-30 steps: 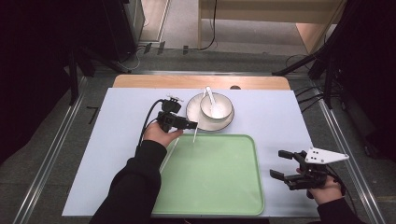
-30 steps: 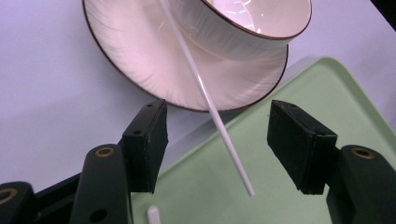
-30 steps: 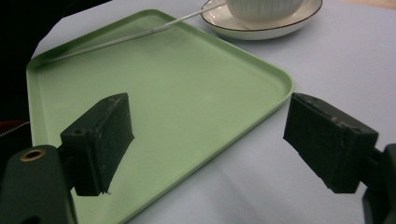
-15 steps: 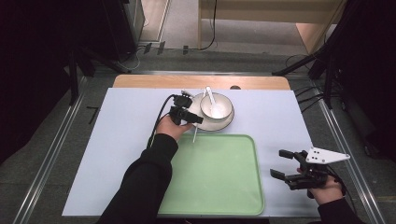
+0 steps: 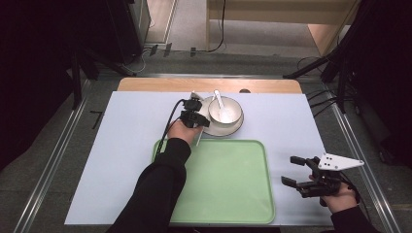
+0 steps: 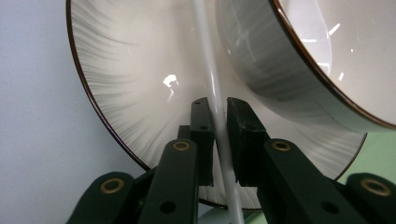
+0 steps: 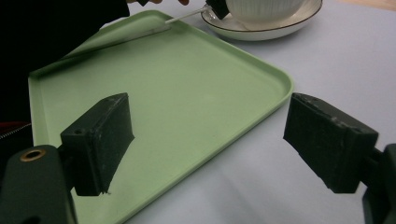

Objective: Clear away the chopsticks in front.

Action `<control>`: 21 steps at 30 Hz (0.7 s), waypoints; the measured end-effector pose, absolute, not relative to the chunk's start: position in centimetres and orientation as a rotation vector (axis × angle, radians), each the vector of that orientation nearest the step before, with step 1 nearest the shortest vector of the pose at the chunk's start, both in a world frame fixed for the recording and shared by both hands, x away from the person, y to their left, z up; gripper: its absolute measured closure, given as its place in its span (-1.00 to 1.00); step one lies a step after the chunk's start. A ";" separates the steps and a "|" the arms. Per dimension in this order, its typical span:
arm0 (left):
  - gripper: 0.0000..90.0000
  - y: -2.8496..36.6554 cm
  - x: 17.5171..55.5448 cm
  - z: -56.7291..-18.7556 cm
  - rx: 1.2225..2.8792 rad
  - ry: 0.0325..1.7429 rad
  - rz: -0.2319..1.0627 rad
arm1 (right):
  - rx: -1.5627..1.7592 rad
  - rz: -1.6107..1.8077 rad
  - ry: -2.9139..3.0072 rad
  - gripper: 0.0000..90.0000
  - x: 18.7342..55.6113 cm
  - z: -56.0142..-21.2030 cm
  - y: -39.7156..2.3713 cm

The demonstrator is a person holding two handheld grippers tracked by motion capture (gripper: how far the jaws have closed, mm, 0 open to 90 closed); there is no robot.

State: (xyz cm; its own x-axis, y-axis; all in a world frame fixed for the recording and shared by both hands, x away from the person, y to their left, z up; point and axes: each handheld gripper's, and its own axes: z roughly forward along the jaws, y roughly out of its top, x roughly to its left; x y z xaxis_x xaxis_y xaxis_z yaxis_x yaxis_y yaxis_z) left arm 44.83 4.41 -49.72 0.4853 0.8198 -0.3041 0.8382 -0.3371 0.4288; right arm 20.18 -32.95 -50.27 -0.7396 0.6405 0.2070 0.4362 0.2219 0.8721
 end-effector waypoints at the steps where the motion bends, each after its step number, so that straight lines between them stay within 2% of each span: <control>1: 0.89 4.5 44.9 -49.7 2.191 1.380 -0.046 | 1.026 1.533 2.295 -0.64 20.2 -50.3 -33.0; 13: 0.91 5.4 45.3 -49.1 2.126 1.442 -0.095 | 1.026 1.533 2.294 -0.64 20.2 -50.3 -32.9; 21: 0.92 6.9 45.0 -47.3 2.086 1.456 -0.064 | 1.022 1.534 2.291 -0.64 20.2 -50.3 -33.0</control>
State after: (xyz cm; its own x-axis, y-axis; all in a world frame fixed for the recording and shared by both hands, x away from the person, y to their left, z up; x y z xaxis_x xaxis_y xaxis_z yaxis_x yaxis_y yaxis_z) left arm 44.97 6.91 -47.28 0.4010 0.8427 -0.3593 0.8711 -0.2293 0.4343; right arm 20.16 -32.96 -50.25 -0.7405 0.6405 0.2036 0.4322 0.2220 0.8740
